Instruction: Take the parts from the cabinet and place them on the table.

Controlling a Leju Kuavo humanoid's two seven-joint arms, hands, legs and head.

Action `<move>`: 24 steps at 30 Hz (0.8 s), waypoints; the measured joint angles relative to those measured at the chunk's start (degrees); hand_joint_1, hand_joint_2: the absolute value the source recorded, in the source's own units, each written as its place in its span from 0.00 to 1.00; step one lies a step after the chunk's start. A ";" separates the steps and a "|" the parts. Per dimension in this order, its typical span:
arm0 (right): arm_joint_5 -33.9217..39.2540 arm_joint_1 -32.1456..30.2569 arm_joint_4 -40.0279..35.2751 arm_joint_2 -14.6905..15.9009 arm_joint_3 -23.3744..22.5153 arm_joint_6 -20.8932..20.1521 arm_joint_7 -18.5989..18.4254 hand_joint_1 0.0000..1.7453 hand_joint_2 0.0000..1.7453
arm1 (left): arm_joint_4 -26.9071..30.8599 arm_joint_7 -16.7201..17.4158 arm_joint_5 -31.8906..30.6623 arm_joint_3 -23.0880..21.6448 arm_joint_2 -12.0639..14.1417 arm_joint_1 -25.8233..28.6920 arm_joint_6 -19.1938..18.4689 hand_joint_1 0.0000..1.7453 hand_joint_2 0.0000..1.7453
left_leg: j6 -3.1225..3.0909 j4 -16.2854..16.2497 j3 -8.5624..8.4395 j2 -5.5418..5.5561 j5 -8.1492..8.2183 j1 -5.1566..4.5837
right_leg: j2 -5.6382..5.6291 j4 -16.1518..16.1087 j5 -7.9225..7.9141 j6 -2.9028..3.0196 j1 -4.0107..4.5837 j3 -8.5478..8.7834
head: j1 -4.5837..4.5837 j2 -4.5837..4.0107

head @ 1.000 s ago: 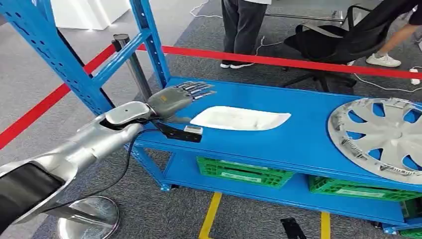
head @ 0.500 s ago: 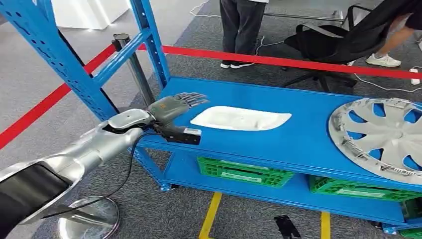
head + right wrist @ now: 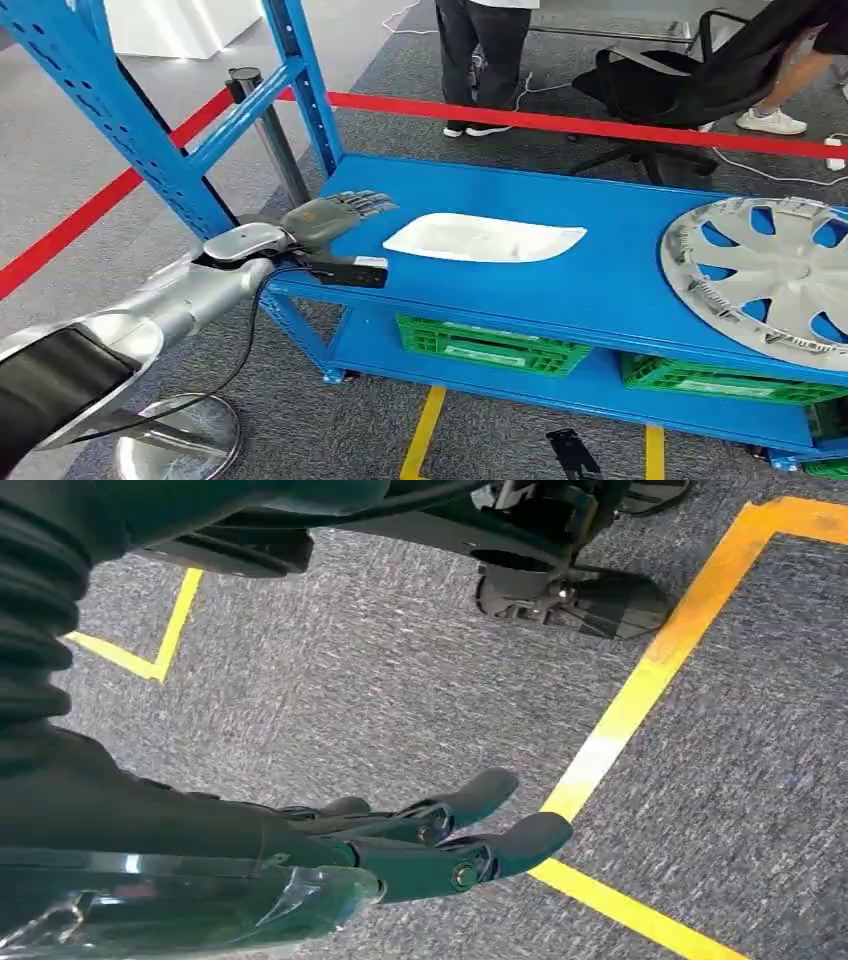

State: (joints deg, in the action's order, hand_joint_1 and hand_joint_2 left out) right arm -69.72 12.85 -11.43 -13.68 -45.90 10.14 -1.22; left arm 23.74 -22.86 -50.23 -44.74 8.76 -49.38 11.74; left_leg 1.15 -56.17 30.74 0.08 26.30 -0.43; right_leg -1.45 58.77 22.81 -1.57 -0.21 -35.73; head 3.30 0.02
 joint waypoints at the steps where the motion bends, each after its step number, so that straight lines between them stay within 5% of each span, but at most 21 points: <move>1: 0.00 0.00 0.00 0.00 0.04 -0.02 0.00 0.00 1.00 | -0.07 -0.02 0.02 0.02 0.02 0.00 0.00 0.00 1.00 | 0.00 0.00 0.00 0.00 0.00 0.00 | 0.00 0.00 0.00 0.00 0.00 0.00 | 0.00 0.00; 24: 0.50 -0.07 0.00 -0.15 0.15 -0.39 0.13 0.00 1.00 | -0.90 -0.33 -0.72 0.50 -0.22 0.07 6.54 0.00 1.00 | 0.00 0.00 0.01 0.00 0.00 0.00 | 0.00 0.00 0.00 0.00 0.00 -0.01 | 0.02 0.00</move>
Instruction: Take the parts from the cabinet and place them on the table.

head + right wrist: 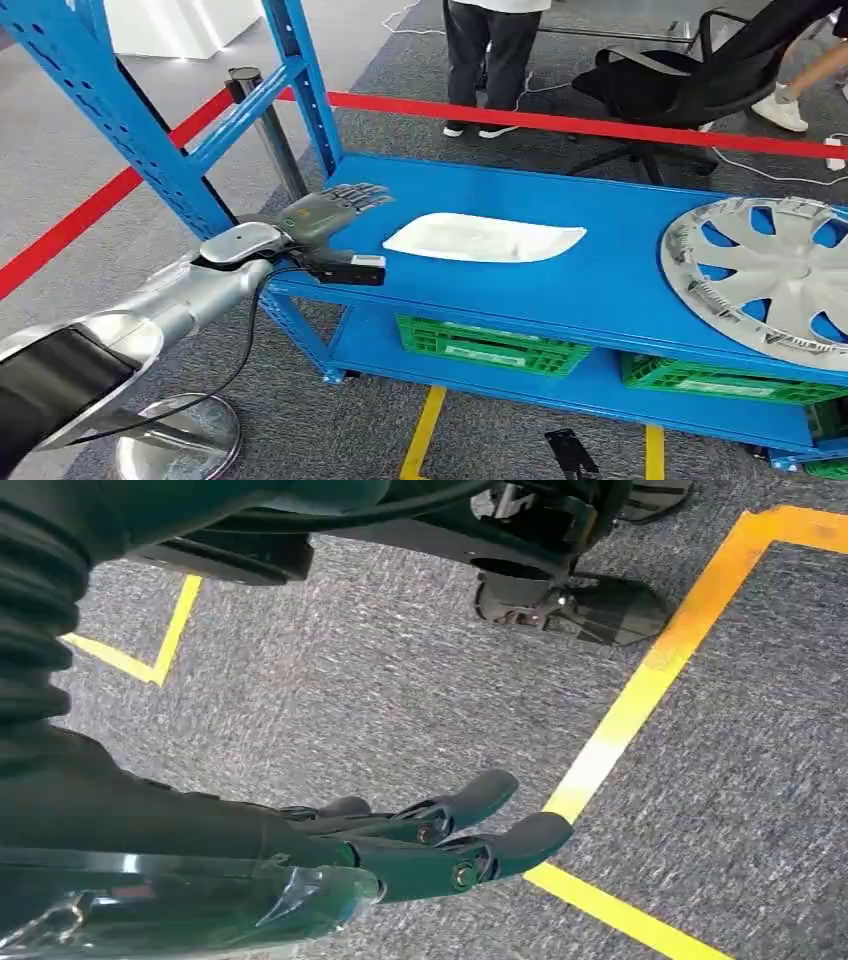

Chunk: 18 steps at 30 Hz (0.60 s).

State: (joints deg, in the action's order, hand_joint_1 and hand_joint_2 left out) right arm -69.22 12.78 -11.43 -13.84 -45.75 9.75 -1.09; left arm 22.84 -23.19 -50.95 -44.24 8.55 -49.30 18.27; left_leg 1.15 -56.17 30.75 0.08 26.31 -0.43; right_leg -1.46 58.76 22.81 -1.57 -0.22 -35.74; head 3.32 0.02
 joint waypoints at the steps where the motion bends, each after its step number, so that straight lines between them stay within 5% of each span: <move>1: 0.04 -0.01 0.00 0.00 0.00 0.00 0.00 0.00 1.00 | 0.02 -0.04 -0.04 0.00 -0.09 0.00 0.41 0.00 1.00 | 0.00 0.00 0.00 0.00 0.00 0.00 | 0.00 0.00 0.00 0.00 0.00 0.00 | -0.02 0.00; 18: 0.11 -0.11 0.02 -0.02 0.83 0.04 -0.02 0.00 1.00 | 0.02 -2.16 -0.61 -0.07 -3.08 0.46 2.51 0.00 1.00 | 0.00 0.00 0.00 0.00 0.00 0.00 | 0.00 -0.01 -0.01 -0.01 0.00 0.00 | -0.02 0.00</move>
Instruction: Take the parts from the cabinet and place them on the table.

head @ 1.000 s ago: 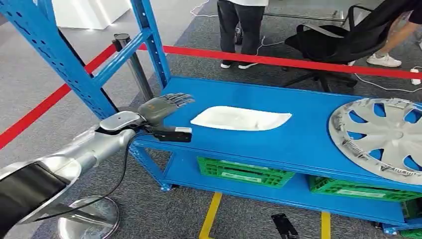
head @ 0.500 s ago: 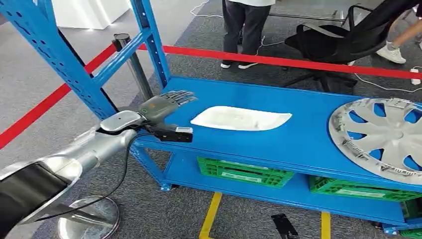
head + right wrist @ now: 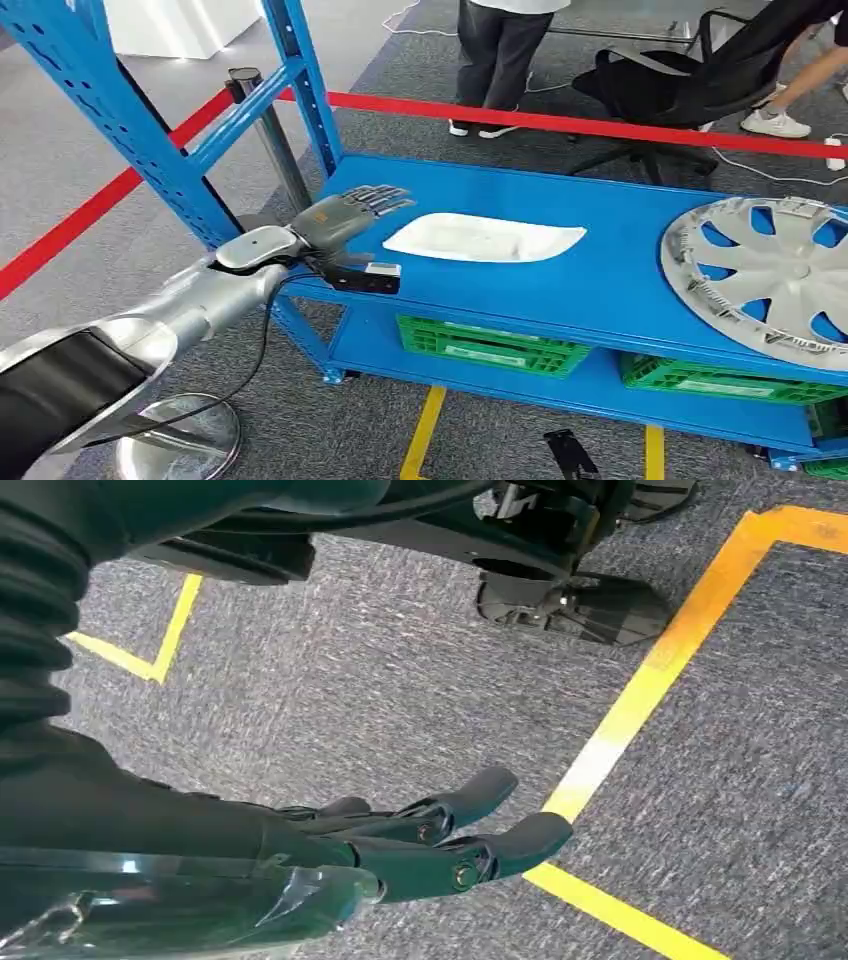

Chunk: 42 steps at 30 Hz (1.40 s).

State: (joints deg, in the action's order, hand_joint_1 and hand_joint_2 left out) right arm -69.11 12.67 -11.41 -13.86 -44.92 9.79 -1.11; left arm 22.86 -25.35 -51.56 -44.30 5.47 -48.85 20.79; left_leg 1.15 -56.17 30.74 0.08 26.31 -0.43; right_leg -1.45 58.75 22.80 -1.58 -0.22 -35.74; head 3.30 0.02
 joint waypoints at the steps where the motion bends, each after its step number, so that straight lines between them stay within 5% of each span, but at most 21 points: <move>1: 0.00 0.00 0.00 0.00 0.11 0.00 0.00 0.00 1.00 | 0.00 -0.06 -0.11 -0.02 -0.24 0.00 -0.02 0.00 1.00 | 0.00 0.00 0.00 0.00 0.00 0.00 | 0.00 0.00 0.00 0.00 0.00 0.00 | 0.02 0.00; 23: 1.16 -0.14 0.00 -0.81 0.20 0.00 0.28 0.00 1.00 | 0.00 -0.35 -2.36 -2.34 -6.27 -1.64 -4.54 0.00 1.00 | 0.00 0.00 0.00 0.00 0.00 -0.01 | 0.00 -0.02 -0.01 -0.01 -0.02 0.00 | 0.00 0.00; 31: 1.90 -0.66 0.00 -0.79 0.18 0.57 0.63 0.00 1.00 | -1.25 3.06 -0.26 -2.36 -5.84 -2.57 -12.22 0.00 1.00 | -0.01 0.00 0.01 0.00 0.00 0.00 | 0.00 -0.02 -0.01 -0.01 -0.01 0.00 | 0.02 0.00; 42: 2.38 -0.69 0.00 -0.79 0.18 0.61 0.87 0.00 1.00 | -2.93 4.92 1.75 -1.73 -4.55 -2.53 -15.32 0.00 1.00 | -0.01 0.00 0.03 0.00 0.00 0.00 | 0.00 -0.02 -0.01 -0.01 -0.01 0.01 | 0.02 0.00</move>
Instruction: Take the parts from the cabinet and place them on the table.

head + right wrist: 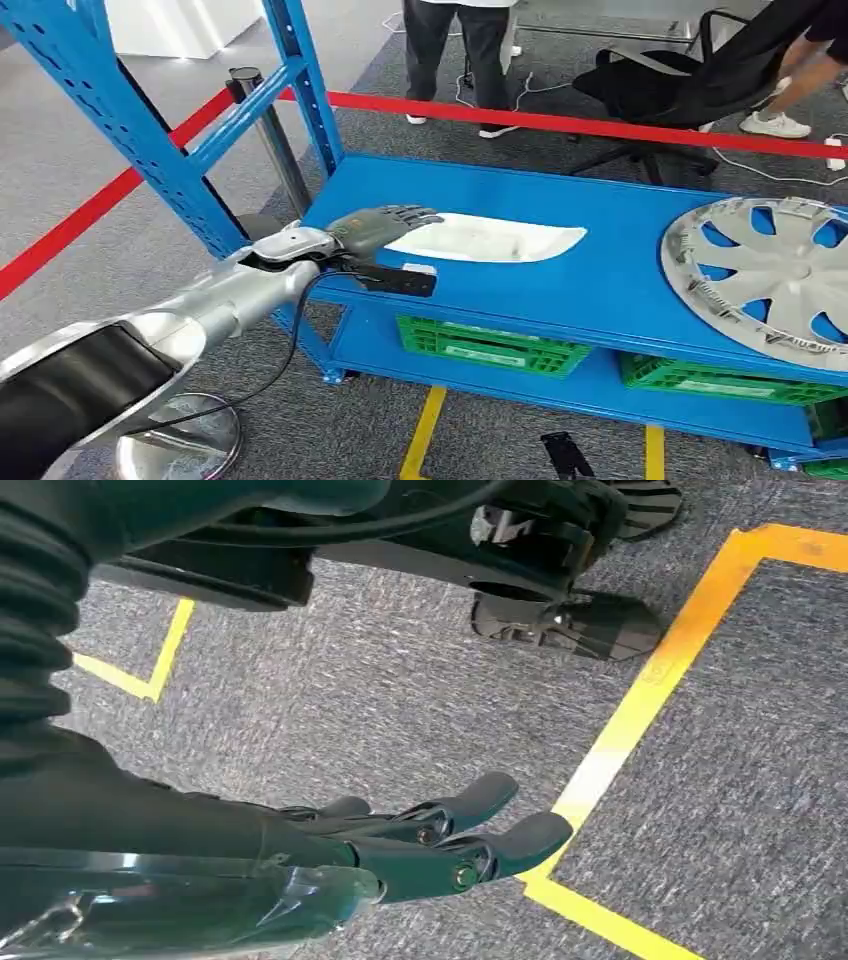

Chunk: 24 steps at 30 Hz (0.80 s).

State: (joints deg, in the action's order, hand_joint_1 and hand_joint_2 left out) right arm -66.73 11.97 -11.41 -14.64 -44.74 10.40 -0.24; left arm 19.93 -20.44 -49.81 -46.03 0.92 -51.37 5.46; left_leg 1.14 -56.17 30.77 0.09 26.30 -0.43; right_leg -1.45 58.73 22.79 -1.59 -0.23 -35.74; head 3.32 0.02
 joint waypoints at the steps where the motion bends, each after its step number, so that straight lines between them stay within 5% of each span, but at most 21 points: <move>1: 0.00 -0.01 0.00 0.00 0.00 0.00 0.02 0.00 1.00 | -0.15 0.09 0.02 0.09 0.06 0.00 -0.09 0.00 1.00 | 0.00 0.00 0.00 0.00 0.00 0.00 | 0.00 0.00 0.00 0.00 0.00 0.00 | -0.02 0.00; 24: 0.57 -0.01 0.00 0.00 0.00 0.20 0.42 0.00 1.00 | -1.51 0.83 -0.02 0.35 0.55 0.05 -1.42 0.00 1.00 | 0.00 0.00 0.00 0.00 0.00 0.00 | 0.00 0.00 0.00 0.00 0.00 -0.01 | -0.02 0.00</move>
State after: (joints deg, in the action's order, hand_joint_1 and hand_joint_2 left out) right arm -66.16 11.97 -11.41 -14.64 -44.74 10.60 0.17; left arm 18.43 -19.60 -49.83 -45.68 1.46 -51.32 4.04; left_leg 1.14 -56.17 30.77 0.09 26.30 -0.43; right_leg -1.45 58.73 22.79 -1.59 -0.23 -35.75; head 3.30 0.02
